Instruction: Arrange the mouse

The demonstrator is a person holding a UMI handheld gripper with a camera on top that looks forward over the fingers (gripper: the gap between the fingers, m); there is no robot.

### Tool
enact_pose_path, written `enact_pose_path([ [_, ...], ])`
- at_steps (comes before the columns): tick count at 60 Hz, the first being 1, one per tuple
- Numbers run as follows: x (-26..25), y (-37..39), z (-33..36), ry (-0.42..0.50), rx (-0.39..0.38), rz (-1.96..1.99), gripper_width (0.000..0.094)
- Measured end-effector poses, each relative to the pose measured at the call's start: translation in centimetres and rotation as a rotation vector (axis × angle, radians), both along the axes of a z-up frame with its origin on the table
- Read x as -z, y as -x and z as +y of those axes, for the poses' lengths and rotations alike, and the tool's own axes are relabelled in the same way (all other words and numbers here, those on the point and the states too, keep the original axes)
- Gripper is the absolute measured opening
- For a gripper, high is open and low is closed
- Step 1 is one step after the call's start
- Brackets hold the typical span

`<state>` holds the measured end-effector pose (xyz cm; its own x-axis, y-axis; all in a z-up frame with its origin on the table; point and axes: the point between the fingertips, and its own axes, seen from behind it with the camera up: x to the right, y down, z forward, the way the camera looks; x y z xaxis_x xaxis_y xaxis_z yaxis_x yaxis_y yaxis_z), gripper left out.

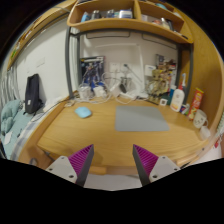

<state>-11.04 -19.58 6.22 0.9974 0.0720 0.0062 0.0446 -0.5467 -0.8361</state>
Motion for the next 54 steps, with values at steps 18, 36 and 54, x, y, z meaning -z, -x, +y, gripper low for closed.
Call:
enact_pose_path([
  [18, 4.2, 12.7, 6.3, 0.082, -0.136, 0.002, 0.0788],
  [36, 6.5, 17.0, 17.4, 0.137, -0.099, -0.001, 0.0788],
  [54, 7.8, 16.5, 25.4, 0.172, 0.018, -0.020, 0.0780],
])
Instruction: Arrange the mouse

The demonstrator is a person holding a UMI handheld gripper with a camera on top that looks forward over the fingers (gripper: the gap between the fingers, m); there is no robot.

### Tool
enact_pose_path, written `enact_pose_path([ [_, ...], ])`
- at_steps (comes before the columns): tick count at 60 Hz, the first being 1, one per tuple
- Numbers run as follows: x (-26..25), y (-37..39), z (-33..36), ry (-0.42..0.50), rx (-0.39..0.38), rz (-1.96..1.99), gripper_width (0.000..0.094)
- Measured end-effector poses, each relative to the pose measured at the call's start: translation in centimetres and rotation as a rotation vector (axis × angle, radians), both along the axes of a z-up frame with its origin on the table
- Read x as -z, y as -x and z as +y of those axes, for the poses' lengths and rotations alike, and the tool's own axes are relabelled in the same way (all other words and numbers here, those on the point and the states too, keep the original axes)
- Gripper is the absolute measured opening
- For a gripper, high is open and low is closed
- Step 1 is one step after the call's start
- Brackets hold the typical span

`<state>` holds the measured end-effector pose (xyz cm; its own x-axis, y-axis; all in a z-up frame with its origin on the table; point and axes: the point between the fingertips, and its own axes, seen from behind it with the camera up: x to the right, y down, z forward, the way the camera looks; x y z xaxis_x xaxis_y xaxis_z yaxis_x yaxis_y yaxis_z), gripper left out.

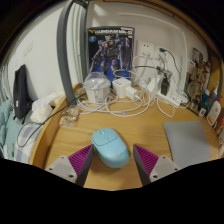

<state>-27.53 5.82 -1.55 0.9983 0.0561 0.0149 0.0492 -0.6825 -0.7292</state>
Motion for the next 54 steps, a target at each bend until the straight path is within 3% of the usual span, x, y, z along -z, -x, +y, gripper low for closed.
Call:
enact_pose_path([
  [13, 0.0, -2.2, 3.0, 0.002, 0.098, -0.001, 0.0729],
  [22, 0.1, -3.0, 3.4, -0.007, 0.159, 0.025, 0.0562],
  [32, 0.0, -3.1, 3.3, -0.034, 0.185, 0.050, 0.0491],
  [38, 0.1, -3.3, 3.1, -0.041, 0.184, 0.084, 0.0395],
  [54, -2.1, -2.1, 2.8, -0.016, 0.058, 0.069, 0.0383],
])
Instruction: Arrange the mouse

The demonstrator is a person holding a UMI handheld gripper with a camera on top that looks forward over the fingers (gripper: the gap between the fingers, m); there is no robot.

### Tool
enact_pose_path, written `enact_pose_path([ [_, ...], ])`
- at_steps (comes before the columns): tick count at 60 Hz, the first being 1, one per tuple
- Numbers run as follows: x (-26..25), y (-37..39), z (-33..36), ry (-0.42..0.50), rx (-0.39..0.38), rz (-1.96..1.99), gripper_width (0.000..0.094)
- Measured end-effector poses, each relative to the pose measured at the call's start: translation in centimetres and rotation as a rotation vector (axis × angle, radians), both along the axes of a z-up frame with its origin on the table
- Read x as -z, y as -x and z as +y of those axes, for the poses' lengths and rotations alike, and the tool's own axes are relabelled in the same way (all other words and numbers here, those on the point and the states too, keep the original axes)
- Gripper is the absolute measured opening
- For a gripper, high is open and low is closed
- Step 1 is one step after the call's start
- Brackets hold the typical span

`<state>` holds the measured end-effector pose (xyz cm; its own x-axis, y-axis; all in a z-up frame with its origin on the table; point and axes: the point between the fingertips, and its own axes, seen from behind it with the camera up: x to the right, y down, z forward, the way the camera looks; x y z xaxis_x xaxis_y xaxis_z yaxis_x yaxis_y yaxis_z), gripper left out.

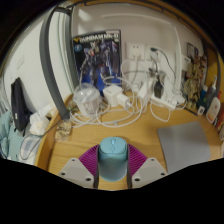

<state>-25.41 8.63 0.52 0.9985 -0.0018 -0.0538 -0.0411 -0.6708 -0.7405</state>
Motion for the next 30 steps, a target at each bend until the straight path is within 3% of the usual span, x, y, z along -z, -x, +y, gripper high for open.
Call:
enact_pose_path([
  [10, -10.6, -2.2, 1.6, -0.152, -0.042, -0.003, 0.0382],
  [19, -19.6, -8.5, 2.7, -0.288, -0.041, -0.052, 0.0383],
  [30, -23.1, -18.6, 3.1, -0.341, -0.016, -0.101, 0.0383],
])
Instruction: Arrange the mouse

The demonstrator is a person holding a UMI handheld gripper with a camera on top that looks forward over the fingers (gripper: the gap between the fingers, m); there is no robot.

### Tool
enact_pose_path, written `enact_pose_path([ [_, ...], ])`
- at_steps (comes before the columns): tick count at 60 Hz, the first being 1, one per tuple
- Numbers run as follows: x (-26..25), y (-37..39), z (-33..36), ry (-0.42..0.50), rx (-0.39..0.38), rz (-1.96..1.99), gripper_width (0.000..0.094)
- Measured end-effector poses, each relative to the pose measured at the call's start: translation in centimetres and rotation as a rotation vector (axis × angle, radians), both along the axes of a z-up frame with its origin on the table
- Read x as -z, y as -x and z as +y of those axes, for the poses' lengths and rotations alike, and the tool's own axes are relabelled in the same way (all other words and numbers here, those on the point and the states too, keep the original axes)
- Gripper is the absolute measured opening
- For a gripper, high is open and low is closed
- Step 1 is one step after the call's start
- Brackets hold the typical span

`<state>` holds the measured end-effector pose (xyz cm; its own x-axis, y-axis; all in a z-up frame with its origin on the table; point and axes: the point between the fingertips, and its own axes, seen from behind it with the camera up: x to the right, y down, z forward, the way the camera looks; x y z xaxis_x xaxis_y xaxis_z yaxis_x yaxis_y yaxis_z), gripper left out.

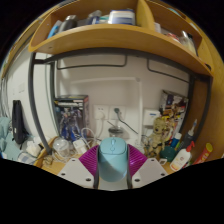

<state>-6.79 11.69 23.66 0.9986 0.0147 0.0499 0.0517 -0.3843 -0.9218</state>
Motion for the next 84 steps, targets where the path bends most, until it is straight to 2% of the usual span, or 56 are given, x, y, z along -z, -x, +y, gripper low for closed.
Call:
enact_pose_path([
  [5, 2.2, -3.6, 0.0, 0.038, 0.007, 0.001, 0.0385],
  [14, 9.5, -7.6, -0.8, 0.144, 0.015, 0.016, 0.0383],
  [28, 20.2, -8.1, -2.2, 0.302, -0.001, 0.068, 0.0384],
  [39, 25.1, -8.2, -3.8, 0.383, 0.004, 0.075, 0.0388],
  [43, 25.0, -8.1, -3.6, 0.359, 0.012, 0.084, 0.0394],
  [54, 25.2, -8.1, -3.5, 0.366, 0.025, 0.064, 0.0545],
  [56, 25.2, -8.2, -3.7, 0.379, 0.026, 0.053, 0.0623],
  [59, 25.0, -8.0, -4.1, 0.399, 0.020, 0.039, 0.0789],
  [60, 24.9, -8.0, -4.2, 0.404, 0.018, 0.035, 0.0801],
  [69, 21.0, -7.1, -6.2, 0.372, 0.029, 0.035, 0.0808],
  [84, 10.7, -5.3, -12.6, 0.266, 0.063, 0.060, 0.0807],
])
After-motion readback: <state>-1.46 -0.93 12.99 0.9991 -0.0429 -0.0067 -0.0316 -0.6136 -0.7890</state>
